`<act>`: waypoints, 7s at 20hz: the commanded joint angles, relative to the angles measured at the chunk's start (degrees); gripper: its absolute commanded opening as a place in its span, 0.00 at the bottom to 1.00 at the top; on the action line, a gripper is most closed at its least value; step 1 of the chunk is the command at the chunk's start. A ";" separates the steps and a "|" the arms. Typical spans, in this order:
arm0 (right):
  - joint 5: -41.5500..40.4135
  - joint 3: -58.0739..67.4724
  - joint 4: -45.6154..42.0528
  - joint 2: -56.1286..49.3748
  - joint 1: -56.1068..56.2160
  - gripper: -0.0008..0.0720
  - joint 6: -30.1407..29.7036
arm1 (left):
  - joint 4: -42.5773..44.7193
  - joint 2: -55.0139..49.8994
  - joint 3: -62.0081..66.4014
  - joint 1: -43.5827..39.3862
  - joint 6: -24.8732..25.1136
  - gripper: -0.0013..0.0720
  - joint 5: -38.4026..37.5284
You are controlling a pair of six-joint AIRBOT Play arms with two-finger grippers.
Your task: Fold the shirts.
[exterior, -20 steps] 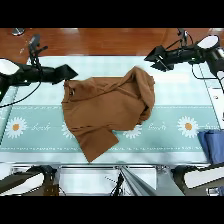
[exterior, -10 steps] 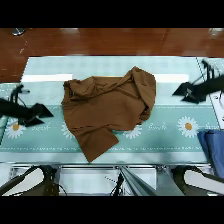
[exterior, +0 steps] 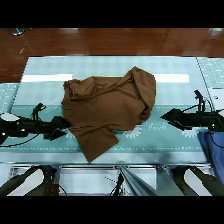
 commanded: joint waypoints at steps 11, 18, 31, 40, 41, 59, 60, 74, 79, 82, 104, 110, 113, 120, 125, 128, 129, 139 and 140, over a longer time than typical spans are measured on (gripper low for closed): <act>-8.35 -1.90 -0.07 -7.52 18.34 0.86 4.22 | -8.83 -8.83 8.28 -16.28 1.92 0.04 8.83; -9.49 9.66 1.53 -20.68 18.69 0.86 4.20 | -8.83 -8.85 8.70 -16.28 1.92 0.04 8.63; -3.04 25.53 0.85 -24.76 17.70 0.05 2.91 | -8.94 -8.28 17.16 -11.82 2.36 0.04 -0.28; 7.67 84.96 -8.74 -11.76 16.55 0.05 8.61 | -14.99 7.13 72.59 2.64 2.16 0.04 -3.02; 7.52 87.19 -9.66 -8.11 16.55 0.05 8.61 | -12.63 9.18 76.76 4.76 2.12 0.04 -2.84; 27.39 62.07 -24.81 18.01 16.55 0.05 18.34 | 30.05 33.99 66.23 0.13 -8.66 0.04 -2.95; 23.43 56.06 -23.61 17.99 16.55 0.05 17.29 | 28.04 33.59 61.24 0.13 -7.34 0.04 -0.66; -22.43 48.06 -3.04 -35.47 16.55 0.05 11.96 | 18.32 -9.29 41.38 -17.66 -11.23 0.04 35.80; -13.79 61.33 -0.68 -44.65 15.63 0.77 9.11 | 12.39 -15.98 46.07 -16.52 -14.71 0.98 25.66; -3.37 66.07 -1.64 -43.08 10.08 0.78 8.63 | 12.09 -15.93 50.47 -10.27 -12.85 0.98 7.56; -8.28 1.84 -10.71 7.48 0.07 0.87 7.21 | 1.49 4.00 2.89 16.55 2.80 0.98 -0.13; -12.61 2.01 -7.21 7.48 0.04 0.86 6.84 | 1.77 4.00 2.89 14.43 2.73 0.98 2.23; -12.11 2.01 -5.75 7.48 0.42 0.86 6.56 | 2.29 4.00 2.89 14.38 2.14 0.98 3.13; -11.93 2.01 -7.13 7.48 0.48 0.87 6.86 | 2.80 -0.37 2.89 11.50 -0.04 0.98 4.46; -11.17 2.01 -7.15 7.48 0.46 0.86 7.96 | -0.79 -2.62 2.89 6.49 0.00 0.98 9.49; -12.87 2.01 -12.11 7.43 -0.33 0.86 13.05 | -0.70 -4.04 2.91 4.76 0.46 0.24 9.14; -12.79 2.01 -14.88 6.97 -1.92 0.86 15.87 | -0.72 -4.04 3.08 4.81 0.66 0.05 9.31; -4.74 1.99 -1.90 -10.16 -8.81 0.86 5.09 | -0.74 -3.98 7.04 4.68 0.76 0.04 8.11; -5.27 2.10 -0.42 -11.80 -8.81 0.86 4.33 | -0.74 -3.98 7.04 4.68 0.57 0.04 8.11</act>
